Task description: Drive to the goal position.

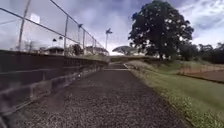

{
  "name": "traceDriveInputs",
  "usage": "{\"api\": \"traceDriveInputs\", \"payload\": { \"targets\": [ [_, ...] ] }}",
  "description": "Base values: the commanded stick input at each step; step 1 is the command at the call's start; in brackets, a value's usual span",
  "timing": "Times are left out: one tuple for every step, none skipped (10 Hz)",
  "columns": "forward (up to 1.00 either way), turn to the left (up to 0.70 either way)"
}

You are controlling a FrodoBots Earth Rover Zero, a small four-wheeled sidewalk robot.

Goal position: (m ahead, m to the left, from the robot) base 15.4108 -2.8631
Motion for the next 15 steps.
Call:
{"api": "traceDriveInputs", "payload": {
  "targets": [
    [0.5, 0.0],
    [0.5, 0.0],
    [0.5, 0.0],
    [0.5, 0.0],
    [0.5, 0.0],
    [0.5, 0.0],
    [0.5, 0.0],
    [0.5, 0.0],
    [0.5, 0.0],
    [0.5, 0.0],
    [0.5, 0.0],
    [0.5, 0.0],
    [0.5, 0.0],
    [0.5, 0.0],
    [0.5, 0.0]
  ]
}}
